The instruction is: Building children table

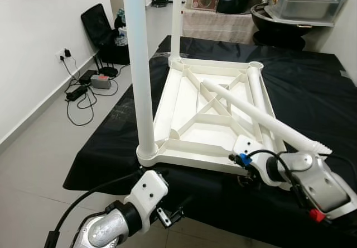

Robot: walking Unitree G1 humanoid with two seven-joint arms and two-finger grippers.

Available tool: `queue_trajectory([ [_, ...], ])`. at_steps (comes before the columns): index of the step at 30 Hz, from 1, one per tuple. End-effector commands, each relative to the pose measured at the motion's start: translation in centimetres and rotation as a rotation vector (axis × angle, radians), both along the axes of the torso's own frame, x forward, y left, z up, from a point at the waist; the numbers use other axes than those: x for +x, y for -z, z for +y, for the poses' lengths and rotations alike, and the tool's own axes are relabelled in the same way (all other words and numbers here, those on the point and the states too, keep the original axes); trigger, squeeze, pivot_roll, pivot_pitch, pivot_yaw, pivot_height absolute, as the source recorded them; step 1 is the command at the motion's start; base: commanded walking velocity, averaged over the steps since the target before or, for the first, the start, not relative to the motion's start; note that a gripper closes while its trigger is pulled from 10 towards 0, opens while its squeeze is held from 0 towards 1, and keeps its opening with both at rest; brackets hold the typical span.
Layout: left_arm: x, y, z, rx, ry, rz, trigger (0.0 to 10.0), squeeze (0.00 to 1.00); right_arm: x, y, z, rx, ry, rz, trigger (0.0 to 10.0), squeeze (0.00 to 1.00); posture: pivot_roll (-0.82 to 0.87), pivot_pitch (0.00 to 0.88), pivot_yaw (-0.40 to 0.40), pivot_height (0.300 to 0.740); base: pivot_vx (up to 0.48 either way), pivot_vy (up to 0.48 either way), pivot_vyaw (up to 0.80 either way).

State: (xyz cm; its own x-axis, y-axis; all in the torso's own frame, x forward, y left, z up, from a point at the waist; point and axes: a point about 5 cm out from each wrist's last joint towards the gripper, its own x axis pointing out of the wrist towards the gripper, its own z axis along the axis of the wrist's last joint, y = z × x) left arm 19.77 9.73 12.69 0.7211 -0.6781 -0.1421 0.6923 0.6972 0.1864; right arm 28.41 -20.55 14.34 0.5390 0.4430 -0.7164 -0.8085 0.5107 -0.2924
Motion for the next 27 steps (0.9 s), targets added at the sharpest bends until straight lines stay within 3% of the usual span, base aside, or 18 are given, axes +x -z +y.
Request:
queue_trajectory([
  [1, -0.2, 0.1, -0.1, 0.008, 0.004, 0.008, 10.0, 0.0, 0.0, 0.0, -0.1, -0.023, 0.003, 0.009, 10.0, 0.0, -0.06, 0.066, -0.062, 0.74, 0.0, 0.0, 0.0],
  [2, -0.2, 0.1, -0.1, 0.007, 0.004, 0.008, 10.0, 0.0, 0.0, 0.1, -0.7, -0.042, 0.037, 0.026, 5.1, 0.0, -0.06, 0.069, -0.067, 0.74, 0.0, 0.0, 0.0],
  [3, -0.2, 0.1, -0.1, 0.007, 0.004, 0.008, 10.0, 0.0, 0.0, 0.1, -0.7, -0.042, 0.037, 0.026, 5.1, 0.0, -0.06, 0.069, -0.067, 0.74, 0.0, 0.0, 0.0],
  [4, -0.2, 0.1, -0.2, 0.006, 0.003, 0.008, 10.0, 0.0, -0.1, 0.1, -1.3, -0.06, 0.069, 0.037, 0.0, 0.0, -0.07, 0.072, -0.068, 0.74, 0.0, 0.0, 0.0],
  [6, -0.2, 0.1, -0.2, 0.006, 0.003, 0.008, 10.0, 0.0, -0.1, 0.1, -1.3, -0.06, 0.069, 0.037, 0.0, 0.0, -0.07, 0.072, -0.068, 0.74, 0.0, 0.0, 0.0],
  [9, -0.2, 0.1, -0.3, 0.0, 0.0, 0.008, 10.0, 0.0, -0.5, -0.1, -2.1, -0.068, 0.168, 0.052, 0.0, 0.0, -0.08, 0.076, -0.073, 0.74, 0.0, 0.0, 0.0],
  [13, -0.2, 0.0, -0.4, -0.009, 0.001, 0.01, 10.0, 0.0, -1.9, 0.6, -1.3, -0.005, 0.232, 0.078, 0.0, 0.0, -0.09, 0.079, -0.074, 0.74, 0.0, 0.0, 0.0],
  [20, -0.1, 0.1, -0.6, -0.015, 0.007, 0.012, 10.0, 0.0, -2.6, 1.2, -1.1, 0.041, 0.322, 0.074, 0.0, 0.0, -0.1, 0.079, -0.076, 0.74, 0.0, 0.0, 0.0],
  [23, -0.2, 0.0, -0.7, -0.02, 0.011, 0.014, 10.0, 0.0, -3.9, 1.6, -1.7, 0.089, 0.488, 0.049, 0.0, 0.0, -0.11, 0.086, -0.085, 0.74, 0.0, 0.0, 0.0],
  [25, -0.2, 0.0, -0.7, -0.02, 0.011, 0.014, 10.0, 0.0, -3.9, 1.6, -1.7, 0.089, 0.488, 0.049, 0.0, 0.0, -0.11, 0.086, -0.085, 0.74, 0.0, 0.0, 0.0],
  [27, -0.3, 0.0, -0.8, -0.027, 0.011, 0.016, 10.0, 0.0, -5.5, 2.0, -1.9, 0.116, 0.587, 0.056, 0.0, 0.0, -0.11, 0.087, -0.085, 0.74, 0.0, 0.0, 0.0],
])
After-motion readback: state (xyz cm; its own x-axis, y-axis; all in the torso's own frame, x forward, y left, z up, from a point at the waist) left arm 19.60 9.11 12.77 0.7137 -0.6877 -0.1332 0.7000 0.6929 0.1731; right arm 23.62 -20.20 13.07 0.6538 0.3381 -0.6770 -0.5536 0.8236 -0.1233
